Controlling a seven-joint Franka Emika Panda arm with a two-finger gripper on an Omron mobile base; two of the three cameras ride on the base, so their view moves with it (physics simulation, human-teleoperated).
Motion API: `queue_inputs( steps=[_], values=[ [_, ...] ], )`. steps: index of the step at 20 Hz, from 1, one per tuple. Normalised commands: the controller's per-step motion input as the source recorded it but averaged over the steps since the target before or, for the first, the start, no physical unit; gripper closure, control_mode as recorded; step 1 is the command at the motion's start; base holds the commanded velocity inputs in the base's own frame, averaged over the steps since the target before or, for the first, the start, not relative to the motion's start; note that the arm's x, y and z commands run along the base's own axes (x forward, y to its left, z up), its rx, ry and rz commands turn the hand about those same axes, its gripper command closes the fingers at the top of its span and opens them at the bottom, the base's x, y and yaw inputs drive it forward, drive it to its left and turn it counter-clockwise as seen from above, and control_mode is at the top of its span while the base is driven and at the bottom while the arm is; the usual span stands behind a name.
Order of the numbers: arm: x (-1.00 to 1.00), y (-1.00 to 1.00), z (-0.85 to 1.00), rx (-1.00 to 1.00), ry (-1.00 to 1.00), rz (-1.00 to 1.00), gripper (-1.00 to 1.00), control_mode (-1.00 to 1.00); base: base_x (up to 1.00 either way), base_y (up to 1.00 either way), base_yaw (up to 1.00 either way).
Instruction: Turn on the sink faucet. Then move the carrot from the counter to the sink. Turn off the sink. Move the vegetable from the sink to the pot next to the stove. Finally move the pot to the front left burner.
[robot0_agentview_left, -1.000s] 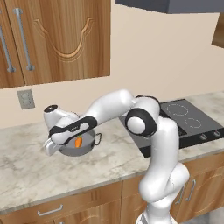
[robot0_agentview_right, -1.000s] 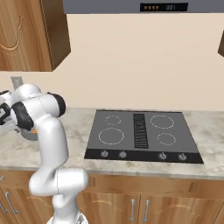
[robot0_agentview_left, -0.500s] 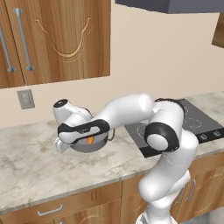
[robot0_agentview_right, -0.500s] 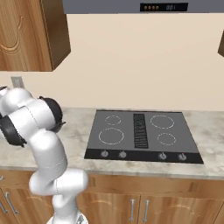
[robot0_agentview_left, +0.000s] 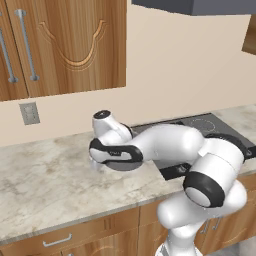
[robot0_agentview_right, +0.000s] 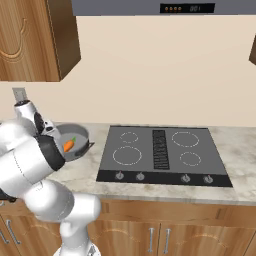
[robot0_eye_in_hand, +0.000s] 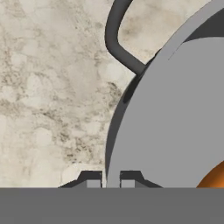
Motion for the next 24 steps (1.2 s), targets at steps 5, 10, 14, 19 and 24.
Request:
queue_inputs(
  steps=[5, 10, 14, 19, 24],
  values=[
    [0.0, -0.9, 0.0, 0.05, -0.02, 0.0, 1.0, -1.0, 0.0, 0.0, 0.0],
    [0.07, -0.83, 0.09, 0.05, 0.0, 0.0, 1.0, -1.0, 0.0, 0.0, 0.0],
    [0.17, -0.76, 0.11, 0.05, 0.0, 0.0, 1.0, -1.0, 0.0, 0.0, 0.0],
    [0.27, -0.75, 0.03, 0.05, 0.0, 0.0, 1.0, -1.0, 0.0, 0.0, 0.0],
    [0.31, -0.75, 0.0, 0.09, 0.0, 0.0, 1.0, -1.0, 0.0, 0.0, 0.0]
  ],
)
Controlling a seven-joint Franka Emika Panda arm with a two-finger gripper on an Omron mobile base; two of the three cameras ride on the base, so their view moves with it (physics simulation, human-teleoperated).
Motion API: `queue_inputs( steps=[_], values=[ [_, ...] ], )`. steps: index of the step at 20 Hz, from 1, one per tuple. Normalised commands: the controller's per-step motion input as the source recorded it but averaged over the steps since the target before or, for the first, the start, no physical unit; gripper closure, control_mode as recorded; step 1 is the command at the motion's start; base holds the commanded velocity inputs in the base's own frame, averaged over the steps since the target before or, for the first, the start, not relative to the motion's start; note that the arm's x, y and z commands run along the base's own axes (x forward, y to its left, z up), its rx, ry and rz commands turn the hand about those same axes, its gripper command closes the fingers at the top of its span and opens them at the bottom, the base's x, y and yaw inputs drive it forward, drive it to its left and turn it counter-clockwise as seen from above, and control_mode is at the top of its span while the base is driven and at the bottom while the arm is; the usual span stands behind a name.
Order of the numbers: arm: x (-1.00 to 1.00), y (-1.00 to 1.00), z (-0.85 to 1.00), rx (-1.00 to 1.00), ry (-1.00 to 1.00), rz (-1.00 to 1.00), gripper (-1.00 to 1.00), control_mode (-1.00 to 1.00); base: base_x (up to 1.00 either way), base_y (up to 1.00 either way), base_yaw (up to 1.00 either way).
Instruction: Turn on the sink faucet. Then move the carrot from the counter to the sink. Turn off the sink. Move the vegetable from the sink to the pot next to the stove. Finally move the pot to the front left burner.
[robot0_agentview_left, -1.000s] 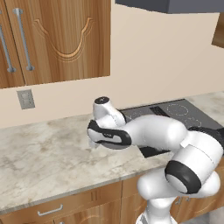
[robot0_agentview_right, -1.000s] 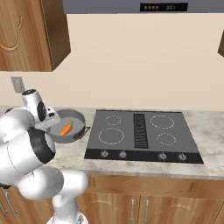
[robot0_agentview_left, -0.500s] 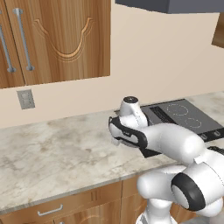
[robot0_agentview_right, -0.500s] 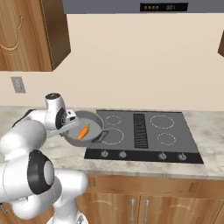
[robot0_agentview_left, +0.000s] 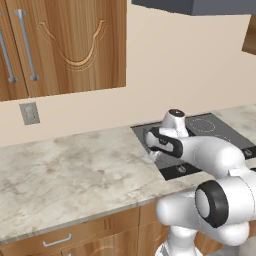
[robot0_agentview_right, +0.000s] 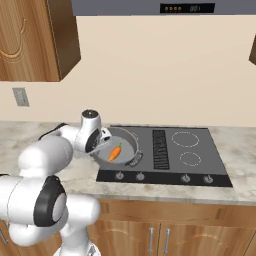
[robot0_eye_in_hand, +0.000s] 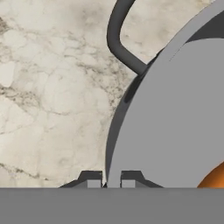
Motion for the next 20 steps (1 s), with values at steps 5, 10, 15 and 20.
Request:
queue_inputs(
  steps=[5, 10, 15, 20],
  values=[
    [0.54, -0.51, -0.13, 0.08, 0.03, 0.0, 1.0, -1.0, 0.0, 0.0, 0.0],
    [0.64, -0.35, -0.01, 0.01, 0.07, 0.05, 1.0, -1.0, 0.0, 0.0, 0.0],
    [0.66, -0.25, -0.04, 0.0, 0.12, 0.08, 1.0, -1.0, 0.0, 0.0, 0.0],
    [0.24, -0.17, -0.27, -0.03, 0.04, 0.11, 1.0, -1.0, 0.0, 0.0, 0.0]
  ],
)
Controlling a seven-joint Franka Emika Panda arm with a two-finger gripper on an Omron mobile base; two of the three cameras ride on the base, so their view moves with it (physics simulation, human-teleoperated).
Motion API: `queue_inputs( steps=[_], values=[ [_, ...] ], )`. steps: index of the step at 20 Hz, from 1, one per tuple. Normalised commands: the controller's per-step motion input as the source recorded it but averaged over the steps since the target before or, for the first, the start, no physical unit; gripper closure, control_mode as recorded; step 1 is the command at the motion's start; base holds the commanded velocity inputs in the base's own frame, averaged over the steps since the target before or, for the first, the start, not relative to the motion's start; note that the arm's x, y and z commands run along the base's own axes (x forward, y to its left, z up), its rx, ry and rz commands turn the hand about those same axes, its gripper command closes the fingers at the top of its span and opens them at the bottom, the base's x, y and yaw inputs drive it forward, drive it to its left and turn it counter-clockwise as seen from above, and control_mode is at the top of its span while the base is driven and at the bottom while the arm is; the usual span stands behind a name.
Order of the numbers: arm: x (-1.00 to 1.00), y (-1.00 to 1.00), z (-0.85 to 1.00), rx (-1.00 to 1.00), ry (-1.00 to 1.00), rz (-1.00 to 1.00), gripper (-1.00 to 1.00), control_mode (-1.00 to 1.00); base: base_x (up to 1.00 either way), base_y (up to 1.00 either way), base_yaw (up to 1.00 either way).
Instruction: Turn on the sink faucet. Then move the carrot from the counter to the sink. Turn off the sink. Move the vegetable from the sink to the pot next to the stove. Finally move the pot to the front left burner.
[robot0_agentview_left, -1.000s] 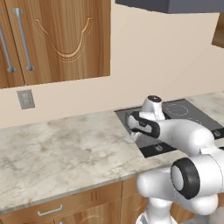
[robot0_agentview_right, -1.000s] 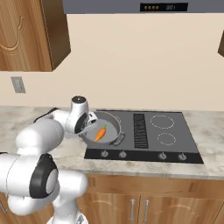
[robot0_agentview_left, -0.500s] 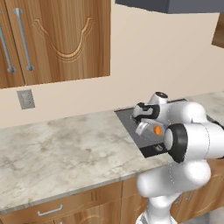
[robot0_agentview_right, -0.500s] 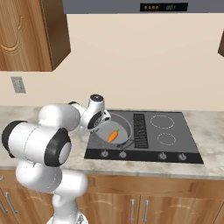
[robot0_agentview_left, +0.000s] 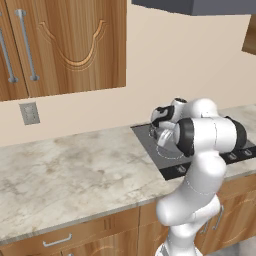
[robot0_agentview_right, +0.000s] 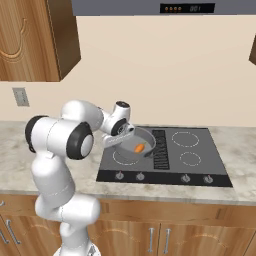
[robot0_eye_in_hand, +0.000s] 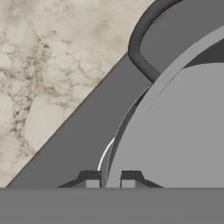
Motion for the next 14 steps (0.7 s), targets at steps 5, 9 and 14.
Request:
queue_inputs(
  steps=[5, 9, 14],
  values=[
    [-0.02, 0.0, -0.23, -0.03, 0.01, 0.06, 1.0, -1.0, 0.0, 0.0, 0.0],
    [-0.17, 0.16, -0.2, -0.03, 0.0, 0.04, 1.0, -1.0, 0.0, 0.0, 0.0],
    [-0.52, 0.0, -0.11, 0.0, 0.0, 0.0, 1.0, -1.0, 0.0, 0.0, 0.0]
  ],
)
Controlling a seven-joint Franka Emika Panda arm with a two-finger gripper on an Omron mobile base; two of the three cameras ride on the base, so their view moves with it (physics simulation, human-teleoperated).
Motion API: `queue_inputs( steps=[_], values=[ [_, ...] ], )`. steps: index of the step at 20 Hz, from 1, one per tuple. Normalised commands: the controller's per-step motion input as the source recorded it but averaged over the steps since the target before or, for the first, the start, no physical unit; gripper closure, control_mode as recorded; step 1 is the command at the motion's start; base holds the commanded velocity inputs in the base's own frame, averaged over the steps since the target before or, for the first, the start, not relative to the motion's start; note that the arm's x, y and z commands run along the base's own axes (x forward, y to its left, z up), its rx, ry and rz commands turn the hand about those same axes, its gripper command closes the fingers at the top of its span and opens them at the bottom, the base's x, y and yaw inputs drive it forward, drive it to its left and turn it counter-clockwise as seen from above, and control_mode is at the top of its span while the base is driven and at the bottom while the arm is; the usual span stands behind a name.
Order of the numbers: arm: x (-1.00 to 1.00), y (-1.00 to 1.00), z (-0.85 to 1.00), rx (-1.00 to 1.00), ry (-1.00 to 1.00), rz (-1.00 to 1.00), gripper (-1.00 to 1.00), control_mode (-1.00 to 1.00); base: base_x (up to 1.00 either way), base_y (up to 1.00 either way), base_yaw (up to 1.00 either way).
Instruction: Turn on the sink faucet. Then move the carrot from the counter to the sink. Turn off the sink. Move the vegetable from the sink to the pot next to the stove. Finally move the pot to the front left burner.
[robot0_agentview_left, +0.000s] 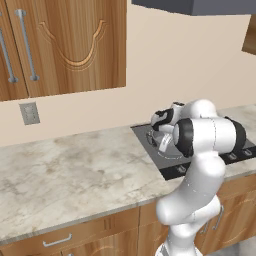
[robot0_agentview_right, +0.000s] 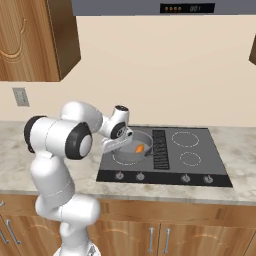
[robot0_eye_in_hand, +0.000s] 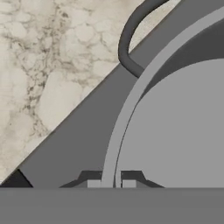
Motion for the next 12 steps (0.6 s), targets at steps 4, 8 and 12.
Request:
queue_inputs(
  steps=[4, 8, 12],
  values=[
    [-0.45, 0.0, -0.09, 0.0, 0.0, 0.0, 1.0, -1.0, 0.0, 0.0, 0.0],
    [-0.06, 0.0, -0.08, -0.01, 0.0, 0.0, 1.0, -1.0, 0.0, 0.0, 0.0],
    [0.0, 0.0, -0.06, 0.0, -0.01, 0.0, -1.0, -1.0, 0.0, 0.0, 0.0]
  ],
)
